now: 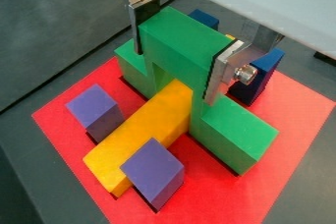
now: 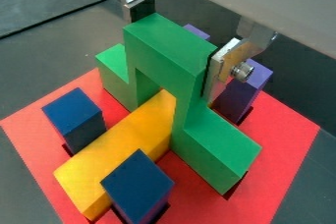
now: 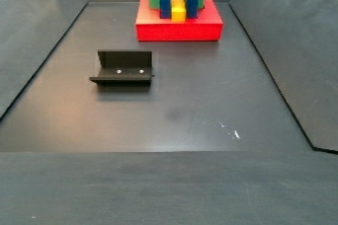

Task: Pick up the green object. Move up. Place the green object on the fixture. Regrasp the green object. Move to above the board. Insert the green object.
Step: Insert the green object.

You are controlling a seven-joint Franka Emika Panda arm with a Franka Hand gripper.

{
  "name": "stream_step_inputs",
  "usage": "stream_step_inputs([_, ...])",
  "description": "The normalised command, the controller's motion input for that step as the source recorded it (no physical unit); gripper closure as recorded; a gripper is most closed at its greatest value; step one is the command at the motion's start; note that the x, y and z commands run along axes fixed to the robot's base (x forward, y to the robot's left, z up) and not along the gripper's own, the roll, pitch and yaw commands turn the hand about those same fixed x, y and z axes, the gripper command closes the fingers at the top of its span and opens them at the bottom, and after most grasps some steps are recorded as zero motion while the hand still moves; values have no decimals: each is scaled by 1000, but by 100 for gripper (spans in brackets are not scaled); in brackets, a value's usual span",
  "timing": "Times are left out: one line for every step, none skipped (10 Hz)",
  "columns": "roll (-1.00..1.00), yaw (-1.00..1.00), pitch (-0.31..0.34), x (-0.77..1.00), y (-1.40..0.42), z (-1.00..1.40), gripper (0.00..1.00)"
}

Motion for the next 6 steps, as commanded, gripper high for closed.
stream_step_inputs([0,-51,0,-140,0,-46,100])
stream_step_inputs([0,0,0,-146,0,-14,100])
stream_step_inputs([0,0,0,0,-37,-63,100])
stream_step_inputs([0,0,0,0,0,-20,100])
stream_step_inputs([-36,0,0,43,0,-157,100])
stream_step_inputs([-61,0,0,131,-11,-260,100])
